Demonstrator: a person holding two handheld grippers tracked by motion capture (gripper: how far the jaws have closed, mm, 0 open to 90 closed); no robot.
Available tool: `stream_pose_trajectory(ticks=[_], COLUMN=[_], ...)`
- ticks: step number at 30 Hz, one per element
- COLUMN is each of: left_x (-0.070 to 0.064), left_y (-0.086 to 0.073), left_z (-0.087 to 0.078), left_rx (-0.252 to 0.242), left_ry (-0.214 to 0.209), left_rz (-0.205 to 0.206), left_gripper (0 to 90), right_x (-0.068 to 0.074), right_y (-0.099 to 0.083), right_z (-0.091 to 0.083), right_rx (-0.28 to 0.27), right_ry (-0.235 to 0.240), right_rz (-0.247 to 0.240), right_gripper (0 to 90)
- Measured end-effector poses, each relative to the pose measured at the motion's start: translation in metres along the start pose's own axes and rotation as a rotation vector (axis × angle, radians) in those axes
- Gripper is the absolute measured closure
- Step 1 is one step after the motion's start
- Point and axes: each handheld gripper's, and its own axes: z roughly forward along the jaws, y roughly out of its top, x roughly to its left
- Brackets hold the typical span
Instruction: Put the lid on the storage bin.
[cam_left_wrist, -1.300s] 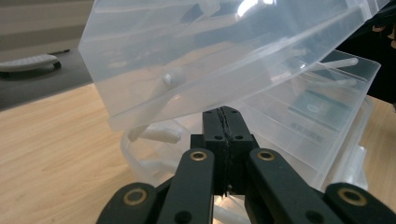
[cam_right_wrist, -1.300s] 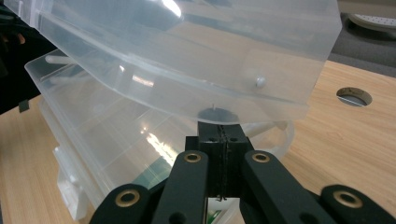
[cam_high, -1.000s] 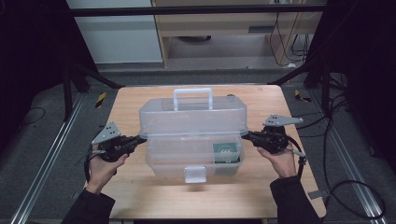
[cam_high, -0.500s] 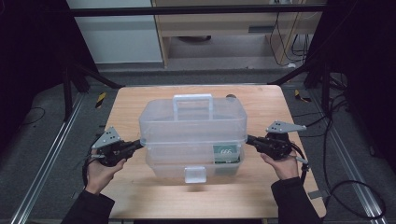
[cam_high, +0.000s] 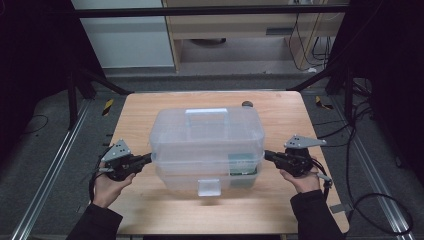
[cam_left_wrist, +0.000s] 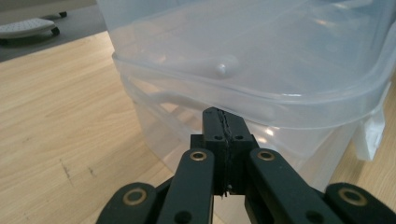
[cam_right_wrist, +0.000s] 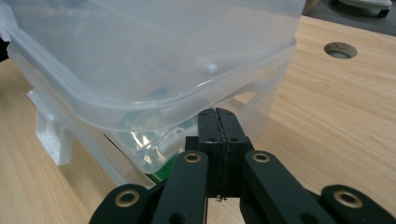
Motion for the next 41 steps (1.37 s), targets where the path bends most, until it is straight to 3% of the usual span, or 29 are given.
stream_pose_trajectory(ticks=[3,5,6,7,11,15,22,27,32,38,41], left_x=[0.001,0.005,0.005,0.004,0.006,0.015,0.029,0.037,0.046,0.055,0.057], left_y=[-0.008,-0.01,-0.009,-0.007,-0.008,-0.016,-0.029,-0.039,-0.047,-0.055,-0.056], left_z=[0.002,0.001,0.0,-0.002,-0.001,0.003,0.007,0.012,0.012,0.011,0.01], left_rx=[0.054,0.017,0.019,0.035,0.049,0.064,0.074,0.112,0.15,0.192,0.197], left_ry=[0.027,-0.006,0.004,0.041,0.09,0.15,0.229,0.27,0.332,0.396,0.409], left_rz=[0.021,-0.012,-0.002,0.02,0.011,-0.024,-0.084,-0.128,-0.154,-0.172,-0.172], left_gripper=[89.8,89.8,89.8,89.8,89.7,84.1,64.0,52.1,36.9,28.2,26.4], right_x=[0.0,0.002,0.001,0.0,-0.009,-0.019,-0.035,-0.043,-0.052,-0.064,-0.066], right_y=[-0.003,-0.003,-0.003,-0.004,-0.011,-0.019,-0.031,-0.038,-0.045,-0.054,-0.056], right_z=[-0.003,-0.005,-0.006,-0.006,-0.005,-0.002,-0.003,0.0,0.0,-0.001,0.0], right_rx=[-0.018,-0.011,-0.013,-0.015,-0.003,0.012,-0.014,0.016,-0.006,0.044,0.049], right_ry=[0.014,0.004,0.004,0.001,-0.032,-0.09,-0.213,-0.276,-0.316,-0.329,-0.345], right_rz=[0.013,-0.001,-0.002,0.0,0.029,0.045,0.076,0.08,0.107,0.168,0.163], right_gripper=[90.0,90.0,90.0,90.0,89.9,86.5,60.0,44.5,26.7,16.7,14.7])
